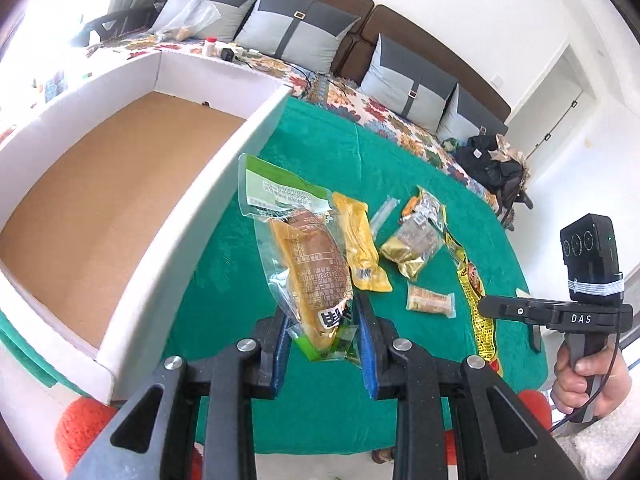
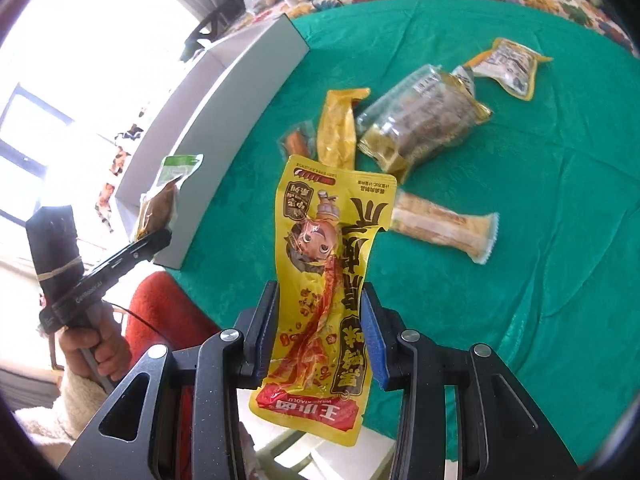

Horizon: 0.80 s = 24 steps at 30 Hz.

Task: Organize snacks
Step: 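Carry both packets over the white cardboard box and open both tools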

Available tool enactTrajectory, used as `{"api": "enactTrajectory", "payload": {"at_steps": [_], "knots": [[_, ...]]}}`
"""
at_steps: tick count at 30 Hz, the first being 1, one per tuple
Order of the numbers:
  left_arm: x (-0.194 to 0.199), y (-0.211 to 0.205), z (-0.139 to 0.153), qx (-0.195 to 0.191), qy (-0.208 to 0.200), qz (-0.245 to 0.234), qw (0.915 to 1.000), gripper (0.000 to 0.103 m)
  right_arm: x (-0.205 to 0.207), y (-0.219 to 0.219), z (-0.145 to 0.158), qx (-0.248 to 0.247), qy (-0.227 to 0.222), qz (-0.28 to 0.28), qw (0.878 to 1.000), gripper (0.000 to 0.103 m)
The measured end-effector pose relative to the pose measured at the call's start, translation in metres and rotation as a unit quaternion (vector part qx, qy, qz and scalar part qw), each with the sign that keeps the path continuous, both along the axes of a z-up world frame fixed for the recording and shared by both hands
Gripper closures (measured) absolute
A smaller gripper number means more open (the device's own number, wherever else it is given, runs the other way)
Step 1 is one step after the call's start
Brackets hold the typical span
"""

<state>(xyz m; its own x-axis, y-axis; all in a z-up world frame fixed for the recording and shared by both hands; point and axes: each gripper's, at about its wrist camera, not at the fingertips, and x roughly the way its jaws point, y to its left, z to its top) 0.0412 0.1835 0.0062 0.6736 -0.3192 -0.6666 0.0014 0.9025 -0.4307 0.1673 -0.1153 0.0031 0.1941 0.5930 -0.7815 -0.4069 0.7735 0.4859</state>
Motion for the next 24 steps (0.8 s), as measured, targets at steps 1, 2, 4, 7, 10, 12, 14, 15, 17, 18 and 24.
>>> {"api": "enactTrajectory", "payload": {"at_steps": [1,2,4,7,10,12,14,15,17,18,24], "knots": [[0.001,0.016,0.008,0.005,-0.003,0.016,0.9999,0.075,0.006,0.022,0.012,0.015,-0.009,0.01,1.0,0.062],[0.001,0.034,0.015,0.016,-0.004,0.034,0.9993,0.075,0.013,0.046,0.024,0.032,-0.017,0.02,0.999,0.062],[0.006,0.07,0.021,0.044,0.005,0.077,0.996,0.074,0.025,0.094,0.046,0.07,-0.024,0.035,0.997,0.061],[0.013,0.117,0.021,0.09,0.027,0.136,0.9862,0.07,0.041,0.168,0.071,0.116,-0.027,0.053,0.991,0.06],[0.015,0.152,0.011,0.137,0.059,0.186,0.9711,0.046,0.052,0.228,0.081,0.141,-0.032,0.053,0.988,0.044],[0.006,0.164,0.0,0.137,0.067,0.195,0.969,0.032,0.055,0.252,0.081,0.139,-0.023,0.052,0.989,0.032],[-0.002,0.166,-0.004,0.153,0.065,0.204,0.9648,0.027,0.054,0.256,0.083,0.14,-0.029,0.047,0.989,0.032],[-0.003,0.164,-0.006,0.162,0.064,0.205,0.963,0.026,0.053,0.252,0.081,0.143,-0.032,0.044,0.988,0.032],[-0.007,0.157,-0.009,0.176,0.057,0.209,0.9603,0.026,0.048,0.226,0.075,0.137,-0.04,0.034,0.989,0.032],[-0.007,0.151,-0.009,0.179,0.049,0.208,0.9604,0.026,0.048,0.213,0.069,0.122,-0.049,0.026,0.991,0.032],[0.017,0.097,0.001,0.178,0.0,0.155,0.9718,0.023,0.043,0.08,0.017,-0.025,-0.145,-0.053,0.988,0.032]]}}
